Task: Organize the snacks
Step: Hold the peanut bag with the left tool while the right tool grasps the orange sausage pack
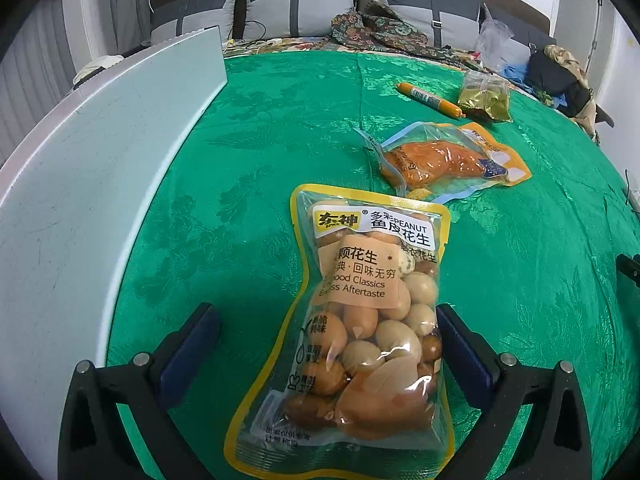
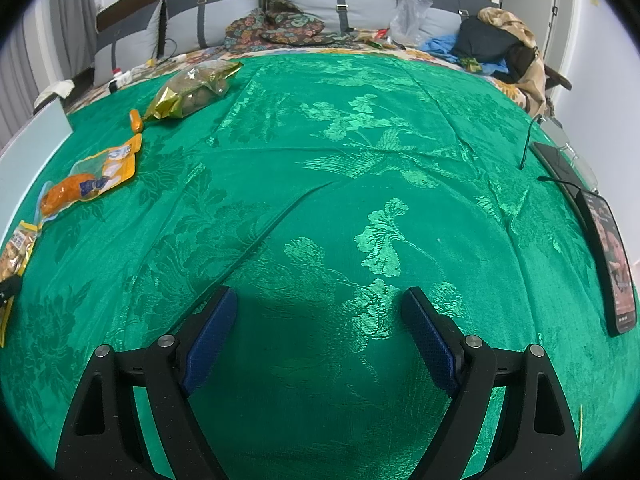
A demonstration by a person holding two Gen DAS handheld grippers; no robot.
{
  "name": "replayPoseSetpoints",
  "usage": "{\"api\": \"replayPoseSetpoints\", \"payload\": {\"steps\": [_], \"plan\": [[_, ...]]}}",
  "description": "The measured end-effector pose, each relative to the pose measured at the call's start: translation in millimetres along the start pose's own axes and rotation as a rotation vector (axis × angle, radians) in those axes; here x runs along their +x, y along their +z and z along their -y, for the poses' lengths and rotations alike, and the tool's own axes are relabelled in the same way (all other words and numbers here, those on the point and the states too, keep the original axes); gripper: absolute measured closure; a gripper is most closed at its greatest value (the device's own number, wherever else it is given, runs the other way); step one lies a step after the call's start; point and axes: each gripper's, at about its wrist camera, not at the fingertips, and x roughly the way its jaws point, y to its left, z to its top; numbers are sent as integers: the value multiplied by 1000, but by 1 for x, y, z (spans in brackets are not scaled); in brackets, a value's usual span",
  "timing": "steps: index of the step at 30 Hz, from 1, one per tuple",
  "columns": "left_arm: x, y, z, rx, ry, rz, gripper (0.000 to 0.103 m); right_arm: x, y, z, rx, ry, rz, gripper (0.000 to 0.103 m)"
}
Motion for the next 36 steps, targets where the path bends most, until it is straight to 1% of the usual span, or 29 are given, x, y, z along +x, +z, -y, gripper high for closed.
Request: {"api": "replayPoseSetpoints", "payload": {"steps": [5, 9, 10, 11, 12, 13, 14, 16, 17, 18, 20, 23, 25, 26, 27, 28, 29, 31, 33, 36], "plan": [[0, 0, 0, 0, 0, 0, 0, 0, 0, 0, 0, -2, -1, 15], [0, 0, -1, 0, 0, 1, 0, 2, 2, 2, 21, -18, -6, 11], [0, 0, -1, 1, 0, 1, 0, 3, 5, -1, 17, -25, -12, 11], [0, 0, -1, 1, -1, 1, 0, 6, 15, -9, 0, -34, -40, 12], [0, 0, -1, 1, -1, 1, 0, 8, 24, -18, -13, -26, -56, 12], [0, 0, -1, 1, -1, 1, 0, 7, 35, -31, -21, 6, -53, 12], [0, 0, -1, 1, -1, 1, 0, 4, 51, -51, -36, 62, -30, 12], [0, 0, -1, 1, -1, 1, 0, -2, 77, -91, -86, 127, 14, 12], [0, 0, -1, 1, -2, 1, 0, -2, 95, -123, -128, 170, 32, 12], [0, 0, -1, 1, -2, 1, 0, 0, 106, -145, -156, 197, 31, 12], [0, 0, -1, 1, -2, 1, 0, 14, 128, -194, -216, 211, 12, 14], [0, 0, -1, 1, -2, 1, 0, 37, 141, -238, -246, 219, -10, 14], [0, 0, -1, 1, -2, 1, 0, 58, 139, -256, -254, 268, -68, 15], [0, 0, -1, 1, -2, 1, 0, 66, 134, -261, -282, 272, -95, 15], [0, 0, -1, 1, -2, 1, 0, 74, 127, -266, -335, 259, -125, 16], [0, 0, 0, 1, -2, 1, 0, 76, 119, -264, -392, 254, -116, 16], [0, 0, 0, 1, -2, 1, 0, 70, 114, -256, -419, 281, -75, 16], [-1, 0, 0, 1, -2, 1, 0, 66, 104, -235, -460, 303, -72, 16], [0, 0, 0, 1, -2, 1, 0, 53, 85, -208, -572, 333, -41, 16], [0, 0, 0, 1, -1, 1, 0, 28, 55, -157, -751, 391, -28, 16]]}}
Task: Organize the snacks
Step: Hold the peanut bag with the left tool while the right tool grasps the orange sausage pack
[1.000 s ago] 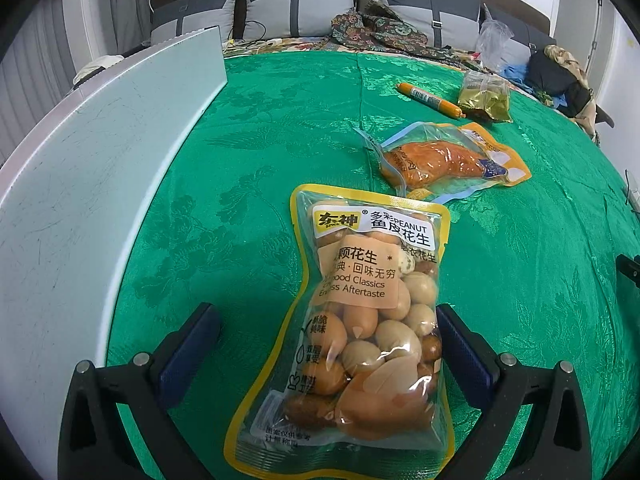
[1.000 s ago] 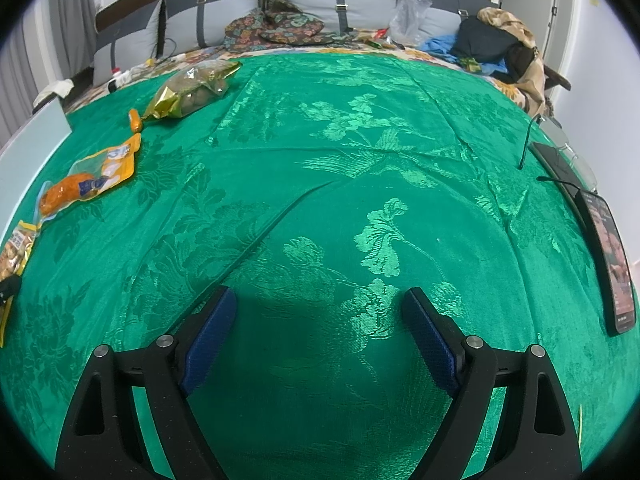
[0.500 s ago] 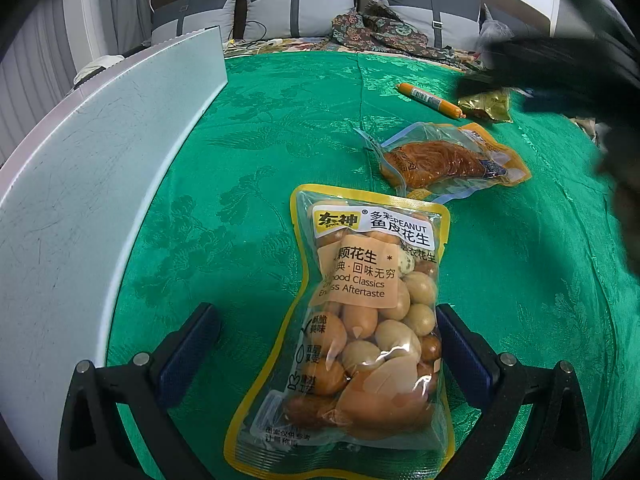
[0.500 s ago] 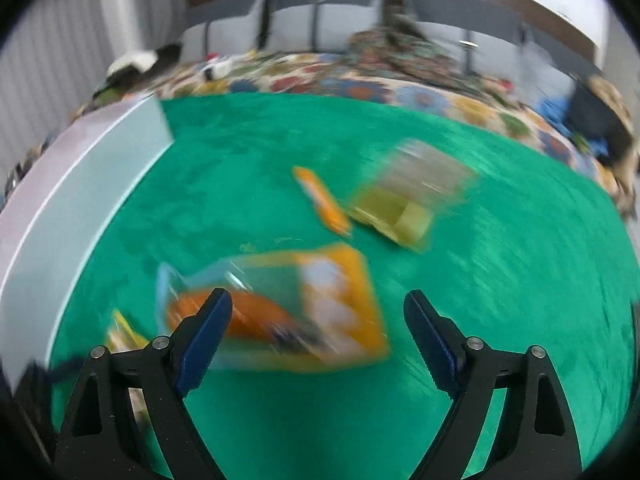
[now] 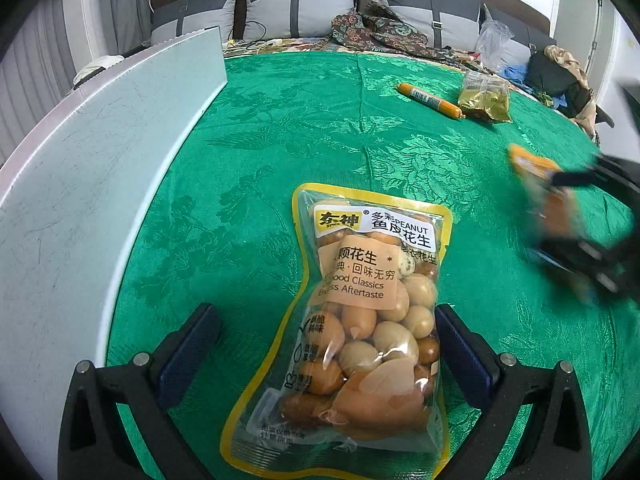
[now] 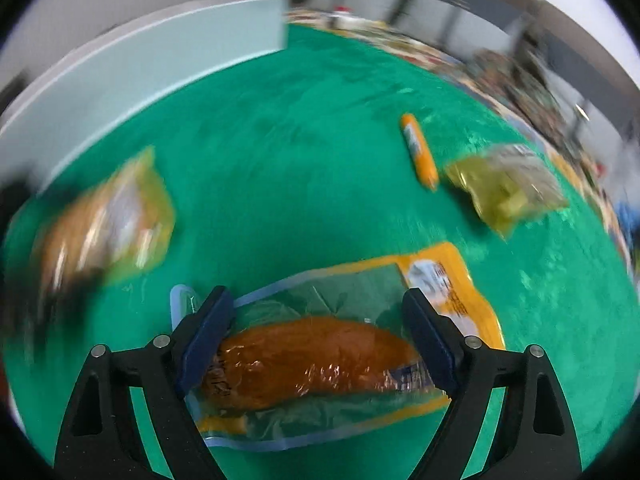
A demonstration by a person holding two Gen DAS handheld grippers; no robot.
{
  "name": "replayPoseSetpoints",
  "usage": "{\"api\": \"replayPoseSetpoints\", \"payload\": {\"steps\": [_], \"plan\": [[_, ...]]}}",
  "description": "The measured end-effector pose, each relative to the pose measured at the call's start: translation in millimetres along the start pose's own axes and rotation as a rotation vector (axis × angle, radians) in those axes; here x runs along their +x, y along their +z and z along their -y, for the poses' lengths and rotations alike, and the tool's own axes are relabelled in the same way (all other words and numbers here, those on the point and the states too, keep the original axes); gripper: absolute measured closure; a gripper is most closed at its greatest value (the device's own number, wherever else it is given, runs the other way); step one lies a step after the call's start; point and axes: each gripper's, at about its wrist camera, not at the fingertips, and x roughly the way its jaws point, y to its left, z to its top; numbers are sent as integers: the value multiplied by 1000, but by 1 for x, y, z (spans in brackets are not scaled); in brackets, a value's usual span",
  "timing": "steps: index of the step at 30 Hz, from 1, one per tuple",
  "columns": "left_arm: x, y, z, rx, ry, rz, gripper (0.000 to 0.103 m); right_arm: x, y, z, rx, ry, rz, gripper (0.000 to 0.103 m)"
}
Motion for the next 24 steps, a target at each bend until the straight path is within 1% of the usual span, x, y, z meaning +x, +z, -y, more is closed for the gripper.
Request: {"api": "replayPoseSetpoints", "payload": {"steps": [1, 2, 3, 4, 5, 7, 8, 9, 11, 12, 14, 16, 18, 21, 24], "plan": [[0, 0, 0, 2, -1, 0, 0, -10, -14, 1, -38, -5, -9, 16], [0, 0, 0, 2, -1, 0, 0, -25, -33, 8, -60, -40, -21, 16], [0, 0, 0, 2, -1, 0, 0, -37, -43, 13, -49, -75, -14, 16], [0, 0, 0, 2, -1, 0, 0, -52, -53, 19, -16, -106, 11, 14], [0, 0, 0, 2, -1, 0, 0, -79, -67, 31, 81, -135, 76, 13], [0, 0, 0, 2, -1, 1, 0, -112, -93, 51, 280, -140, 172, 13], [0, 0, 0, 2, -1, 1, 0, -128, -117, 65, 452, -131, 213, 13], [0, 0, 0, 2, -1, 1, 0, -132, -135, 72, 566, -143, 197, 13], [0, 0, 0, 2, -1, 1, 0, -128, -171, 76, 730, -185, 85, 12], [0, 0, 0, 2, -1, 1, 0, -128, -181, 72, 752, -181, 74, 13], [0, 0, 0, 2, -1, 1, 0, -134, -204, 62, 805, -186, 96, 13], [0, 0, 0, 2, -1, 1, 0, -139, -219, 55, 888, -184, 110, 13], [0, 0, 0, 2, -1, 1, 0, -138, -226, 48, 952, -219, 79, 13], [0, 0, 0, 2, -1, 1, 0, -134, -208, 32, 940, -318, 40, 13], [0, 0, 0, 3, -2, 1, 0, -123, -194, 21, 886, -348, -21, 12]]}}
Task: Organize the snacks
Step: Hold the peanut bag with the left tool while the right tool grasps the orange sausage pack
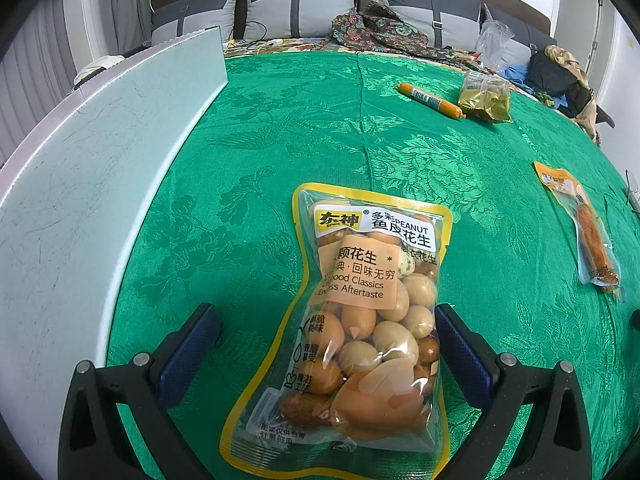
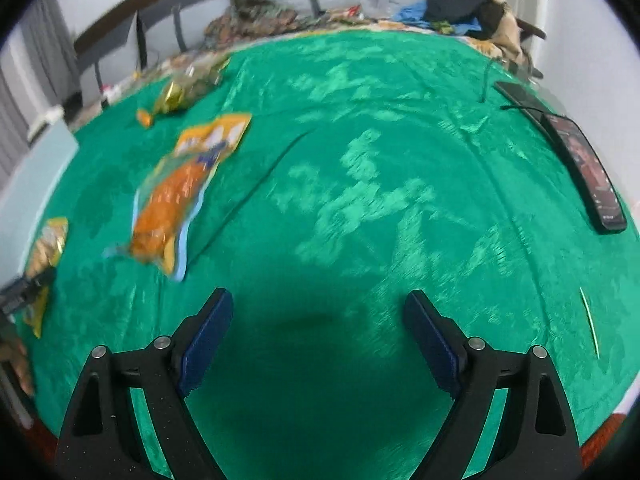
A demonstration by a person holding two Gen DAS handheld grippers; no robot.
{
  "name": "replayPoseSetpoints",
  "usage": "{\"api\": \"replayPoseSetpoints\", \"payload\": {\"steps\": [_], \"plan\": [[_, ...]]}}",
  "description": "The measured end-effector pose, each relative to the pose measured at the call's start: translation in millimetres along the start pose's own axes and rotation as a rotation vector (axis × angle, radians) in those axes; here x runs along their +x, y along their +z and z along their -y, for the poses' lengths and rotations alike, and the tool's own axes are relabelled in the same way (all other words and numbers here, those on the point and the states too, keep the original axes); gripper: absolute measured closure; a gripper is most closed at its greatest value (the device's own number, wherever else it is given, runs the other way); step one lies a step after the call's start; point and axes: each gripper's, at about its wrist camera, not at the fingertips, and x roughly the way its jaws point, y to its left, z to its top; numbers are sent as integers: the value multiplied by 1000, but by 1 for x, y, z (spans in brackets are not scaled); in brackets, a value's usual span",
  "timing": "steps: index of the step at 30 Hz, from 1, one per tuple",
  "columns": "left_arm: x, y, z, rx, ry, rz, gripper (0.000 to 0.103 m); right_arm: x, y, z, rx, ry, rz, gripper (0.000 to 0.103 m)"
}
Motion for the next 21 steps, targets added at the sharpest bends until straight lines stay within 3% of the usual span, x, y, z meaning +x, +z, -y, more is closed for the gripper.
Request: {"api": "replayPoseSetpoints", "payload": {"steps": [2, 3, 8, 21], "plan": [[0, 0, 0, 0, 0, 0, 0, 2, -4, -14, -83, -52, 19, 12], [0, 0, 0, 0, 0, 0, 0, 3, -5, -16, -88, -30, 22, 10], [0, 0, 0, 0, 0, 0, 0, -1, -13, -16, -82, -32, 82, 9], [0, 0, 0, 0, 0, 0, 0, 3, -12, -23, -85, -31, 87, 9]]}}
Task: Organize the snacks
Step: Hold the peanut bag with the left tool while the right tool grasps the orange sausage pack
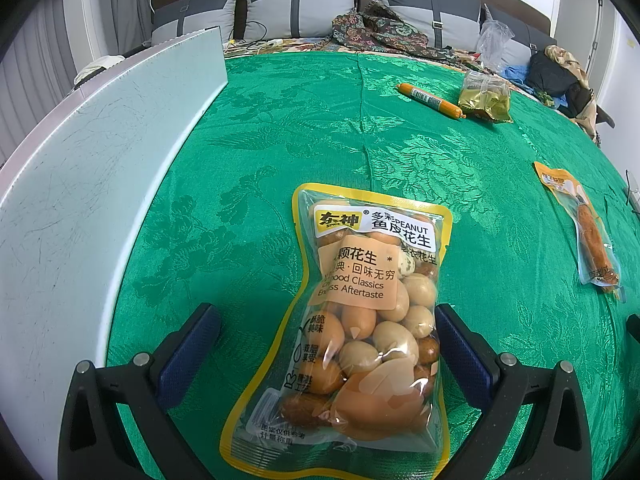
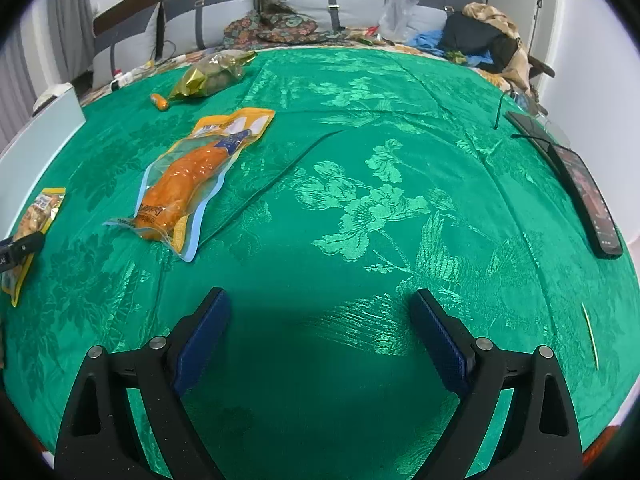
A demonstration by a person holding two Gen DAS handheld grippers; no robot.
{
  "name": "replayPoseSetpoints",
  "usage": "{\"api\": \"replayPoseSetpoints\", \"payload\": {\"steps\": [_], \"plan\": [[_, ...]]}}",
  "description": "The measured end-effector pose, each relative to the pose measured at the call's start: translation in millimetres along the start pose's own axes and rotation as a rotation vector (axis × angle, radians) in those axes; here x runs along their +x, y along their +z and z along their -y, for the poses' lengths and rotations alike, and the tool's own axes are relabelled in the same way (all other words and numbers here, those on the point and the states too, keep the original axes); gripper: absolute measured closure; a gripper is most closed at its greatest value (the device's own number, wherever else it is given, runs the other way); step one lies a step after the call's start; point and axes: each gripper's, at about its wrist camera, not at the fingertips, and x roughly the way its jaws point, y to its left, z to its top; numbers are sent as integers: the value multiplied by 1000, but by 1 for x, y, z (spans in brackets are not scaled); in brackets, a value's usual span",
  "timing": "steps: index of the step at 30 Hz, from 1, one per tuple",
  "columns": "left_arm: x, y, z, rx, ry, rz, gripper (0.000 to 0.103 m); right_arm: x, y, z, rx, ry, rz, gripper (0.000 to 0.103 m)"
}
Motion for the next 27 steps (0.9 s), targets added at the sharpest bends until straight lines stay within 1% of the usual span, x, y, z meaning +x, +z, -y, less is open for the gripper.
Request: {"api": "replayPoseSetpoints", "payload": {"steps": [16, 18, 19, 20, 21, 22, 24, 25, 26, 27], "plan": [[0, 0, 0, 0, 0, 0, 0, 0, 0, -1, 0, 5, 1, 9], [1, 0, 0, 0, -1, 0, 0, 3, 5, -1, -16, 36, -32, 9], [1, 0, 0, 0, -1, 0, 0, 4, 11, 0, -12, 72, -55, 10], [1, 0, 0, 0, -1, 0, 0, 5, 20, 2, 19, 141, -84, 10], [1, 0, 0, 0, -1, 0, 0, 8, 31, 4, 78, 219, -116, 11], [1, 0, 0, 0, -1, 0, 0, 11, 43, 5, 143, 268, -144, 11], [1, 0, 0, 0, -1, 0, 0, 19, 63, 0, 223, 311, -180, 11], [1, 0, 0, 0, -1, 0, 0, 29, 75, -8, 249, 326, -219, 11], [1, 0, 0, 0, -1, 0, 0, 37, 81, -15, 260, 325, -250, 11], [1, 0, 0, 0, -1, 0, 0, 50, 89, -28, 263, 306, -299, 9]]}}
